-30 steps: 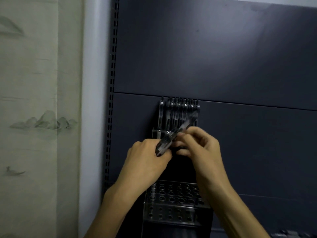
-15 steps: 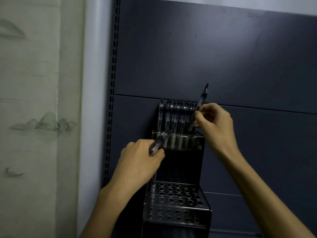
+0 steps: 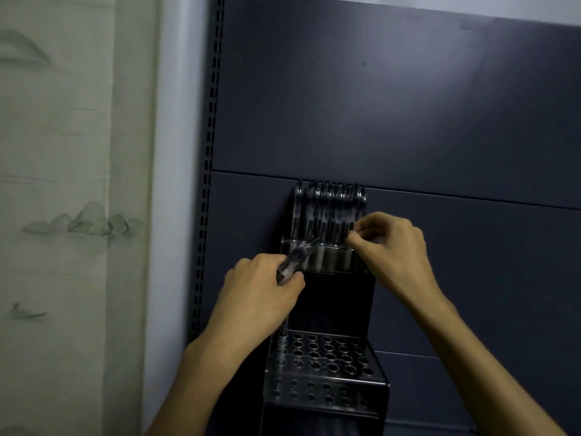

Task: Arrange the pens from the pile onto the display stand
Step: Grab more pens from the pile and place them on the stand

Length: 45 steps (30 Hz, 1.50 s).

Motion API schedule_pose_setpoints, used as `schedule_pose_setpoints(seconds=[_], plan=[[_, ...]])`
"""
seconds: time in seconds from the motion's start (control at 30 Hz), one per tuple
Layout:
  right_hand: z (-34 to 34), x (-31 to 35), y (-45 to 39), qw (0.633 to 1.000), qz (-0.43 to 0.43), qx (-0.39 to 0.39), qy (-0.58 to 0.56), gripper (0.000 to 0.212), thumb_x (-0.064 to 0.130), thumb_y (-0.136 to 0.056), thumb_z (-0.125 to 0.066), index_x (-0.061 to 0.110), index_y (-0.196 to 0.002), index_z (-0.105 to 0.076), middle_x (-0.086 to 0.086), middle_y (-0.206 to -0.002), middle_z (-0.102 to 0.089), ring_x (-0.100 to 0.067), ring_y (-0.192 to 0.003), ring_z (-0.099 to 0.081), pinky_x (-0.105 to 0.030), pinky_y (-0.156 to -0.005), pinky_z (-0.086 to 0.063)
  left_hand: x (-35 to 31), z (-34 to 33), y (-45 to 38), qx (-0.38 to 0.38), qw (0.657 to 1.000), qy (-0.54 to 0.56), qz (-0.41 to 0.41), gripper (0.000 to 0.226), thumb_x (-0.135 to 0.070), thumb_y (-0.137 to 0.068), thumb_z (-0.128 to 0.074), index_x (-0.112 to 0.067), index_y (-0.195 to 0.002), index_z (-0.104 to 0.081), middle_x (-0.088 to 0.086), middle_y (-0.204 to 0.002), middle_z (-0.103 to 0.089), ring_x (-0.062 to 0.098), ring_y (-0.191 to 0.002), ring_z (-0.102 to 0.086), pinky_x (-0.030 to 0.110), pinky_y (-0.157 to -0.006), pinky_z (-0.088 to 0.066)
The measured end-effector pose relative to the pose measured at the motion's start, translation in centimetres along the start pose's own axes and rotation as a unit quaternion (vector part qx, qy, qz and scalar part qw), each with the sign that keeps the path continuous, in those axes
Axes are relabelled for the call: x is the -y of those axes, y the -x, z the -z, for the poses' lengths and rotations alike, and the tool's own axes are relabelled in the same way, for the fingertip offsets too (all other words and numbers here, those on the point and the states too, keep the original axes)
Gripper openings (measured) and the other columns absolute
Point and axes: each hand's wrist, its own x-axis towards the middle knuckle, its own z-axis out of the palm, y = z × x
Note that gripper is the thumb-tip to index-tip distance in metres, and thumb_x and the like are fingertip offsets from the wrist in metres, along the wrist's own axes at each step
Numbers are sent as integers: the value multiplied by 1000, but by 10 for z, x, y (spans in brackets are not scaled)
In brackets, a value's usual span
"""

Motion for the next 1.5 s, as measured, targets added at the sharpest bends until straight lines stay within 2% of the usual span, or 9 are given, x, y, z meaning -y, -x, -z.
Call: schedule_pose_setpoints(seconds=[0.23, 0.33, 0.43, 0.5, 0.67, 0.83, 1.03, 1.37, 1.5], plan=[[-4, -3, 6, 1000, 5, -20, 6, 4, 30, -82, -72, 30, -79, -69, 13, -82, -63, -1, -77, -60, -26, -75, -49, -2, -2, 1, 13, 1000, -7, 7, 40, -36, -94, -61, -19, -60, -48, -8, -50, -46, 6, -45, -44, 17, -48, -38], [-2, -5, 8, 1000, 0, -13, 13, 9, 29, -85, -72, 34, -78, -68, 12, -89, -56, -4, -81, -58, -25, -77, -46, -3, -3, 1, 22, 1000, -11, 12, 41, -36, -93, -61, -20, -59, -47, -8, -49, -45, 6, -45, -42, 18, -46, -36], [-1, 0, 19, 997, 42, -57, 41, 5, 26, -88, -69, 26, -93, -69, 9, -95, -57, -8, -86, -59, -24, -75, -42, -4, -6, 1, 27, 999, -14, 16, 42, -36, -92, -62, -20, -58, -45, -9, -49, -44, 7, -45, -42, 22, -49, -38], [2, 9, 34, 994, 76, -74, 5, 3, 27, -88, -67, 24, -86, -67, 11, -87, -62, -7, -79, -60, -24, -69, -45, -6, -7, 2, 23, 1000, -16, 15, 41, -35, -92, -63, -21, -57, -44, -9, -48, -45, 7, -46, -44, 20, -48, -37], [-2, 36, 61, 975, -26, 149, -162, 32, 56, -79, -74, 24, -72, -71, 9, -69, -69, -3, -67, -64, -17, -62, -48, -13, -10, 3, 11, 998, -58, 16, 25, -39, -93, -59, -28, -72, -51, -9, -68, -58, 8, -63, -53, 22, -50, -35], [-11, 34, 60, 946, -61, 171, -269, 29, 41, -81, -78, 17, -68, -70, 3, -65, -69, -6, -64, -63, -23, -61, -48, -14, -13, 4, 3, 998, -67, 6, 23, -36, -91, -61, -31, -74, -46, -11, -73, -57, 10, -68, -51, 20, -53, -30], [-9, 23, 57, 897, -144, 162, -384, 34, 28, -88, -72, -5, -92, -68, -11, -85, -76, -15, -73, -70, -20, -60, -51, -7, -8, 2, -2, 998, -63, 23, 21, -35, -89, -62, -25, -73, -53, -12, -64, -54, 4, -58, -52, 19, -51, -32], [-19, 17, 73, 850, -147, 136, -487, 19, 13, -91, -67, -3, -101, -68, -18, -92, -76, -27, -91, -74, -29, -78, -61, -7, -10, 3, 3, 998, -64, 16, 26, -33, -87, -64, -23, -68, -50, -7, -62, -55, 9, -58, -53, 25, -51, -38], [-12, 10, 60, 844, -143, 50, -515, 12, 6, -94, -62, 3, -103, -69, -8, -86, -76, -17, -83, -74, -23, -74, -60, -5, -7, 2, 11, 997, -71, 16, 25, -33, -86, -68, -20, -71, -52, -6, -63, -56, 10, -59, -55, 24, -52, -41]])
